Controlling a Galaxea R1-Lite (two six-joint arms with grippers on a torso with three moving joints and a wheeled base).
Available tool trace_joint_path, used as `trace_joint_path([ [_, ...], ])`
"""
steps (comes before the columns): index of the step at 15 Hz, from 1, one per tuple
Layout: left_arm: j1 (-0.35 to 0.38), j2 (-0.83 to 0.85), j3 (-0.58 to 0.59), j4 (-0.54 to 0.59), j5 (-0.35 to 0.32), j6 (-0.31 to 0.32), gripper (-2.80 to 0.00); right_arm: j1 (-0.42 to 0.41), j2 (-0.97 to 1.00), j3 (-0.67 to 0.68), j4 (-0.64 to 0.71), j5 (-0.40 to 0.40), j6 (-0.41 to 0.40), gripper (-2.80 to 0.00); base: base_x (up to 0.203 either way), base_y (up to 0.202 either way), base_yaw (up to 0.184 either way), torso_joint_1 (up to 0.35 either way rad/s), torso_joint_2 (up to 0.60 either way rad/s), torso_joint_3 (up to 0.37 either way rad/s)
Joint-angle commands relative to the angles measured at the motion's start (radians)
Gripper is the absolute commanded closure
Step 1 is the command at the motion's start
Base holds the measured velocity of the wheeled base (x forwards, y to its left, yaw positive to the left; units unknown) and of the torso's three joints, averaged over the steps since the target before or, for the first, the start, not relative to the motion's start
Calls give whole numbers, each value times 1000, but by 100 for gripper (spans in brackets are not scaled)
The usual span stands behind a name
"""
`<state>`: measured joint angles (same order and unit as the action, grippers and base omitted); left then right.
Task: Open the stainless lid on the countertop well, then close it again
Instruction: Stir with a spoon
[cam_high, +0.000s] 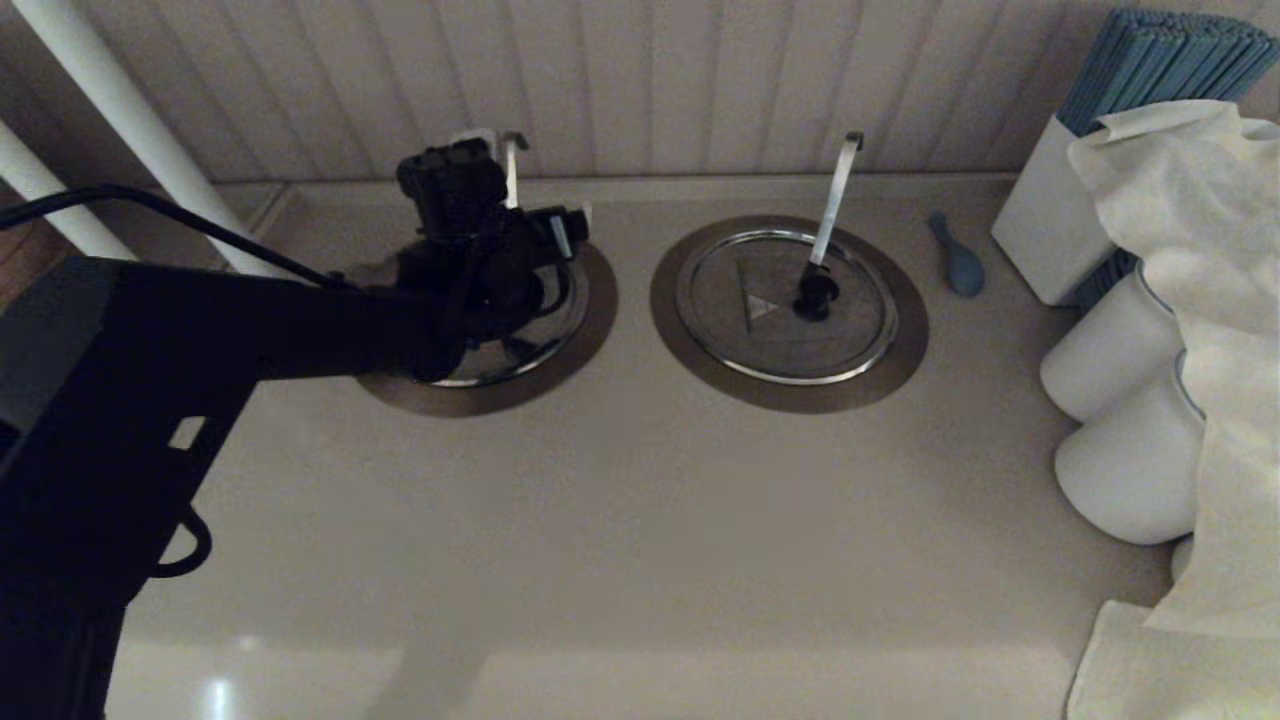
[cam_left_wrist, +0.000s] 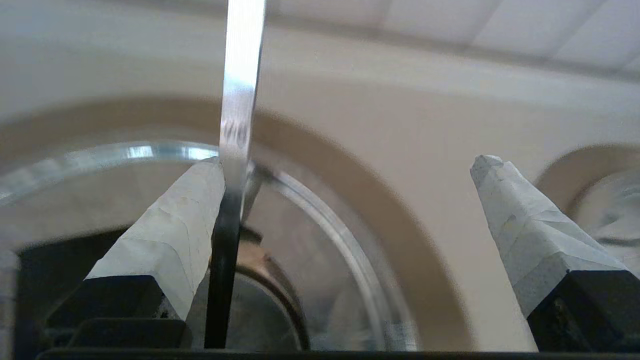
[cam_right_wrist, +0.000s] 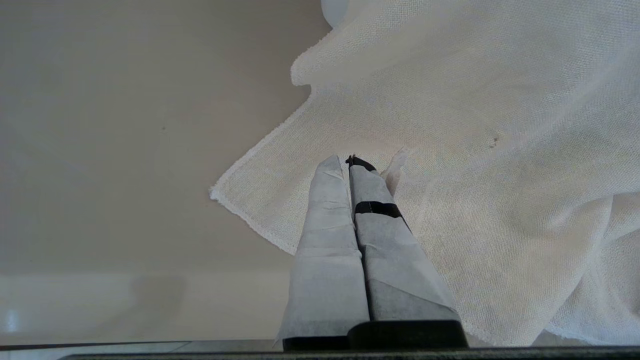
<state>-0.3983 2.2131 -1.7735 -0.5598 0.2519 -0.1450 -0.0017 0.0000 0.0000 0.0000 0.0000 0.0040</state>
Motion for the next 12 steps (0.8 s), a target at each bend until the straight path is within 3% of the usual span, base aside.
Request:
trace_joint_path([
  [1,4,48,-13,-5,2,-2,-280,0,1,0,0,0,1,0,0,0,0,0,0,0],
  [12,43,217,-195,-6,7,-29,-280,1,2,0,0,0,1,0,0,0,0,0,0,0],
])
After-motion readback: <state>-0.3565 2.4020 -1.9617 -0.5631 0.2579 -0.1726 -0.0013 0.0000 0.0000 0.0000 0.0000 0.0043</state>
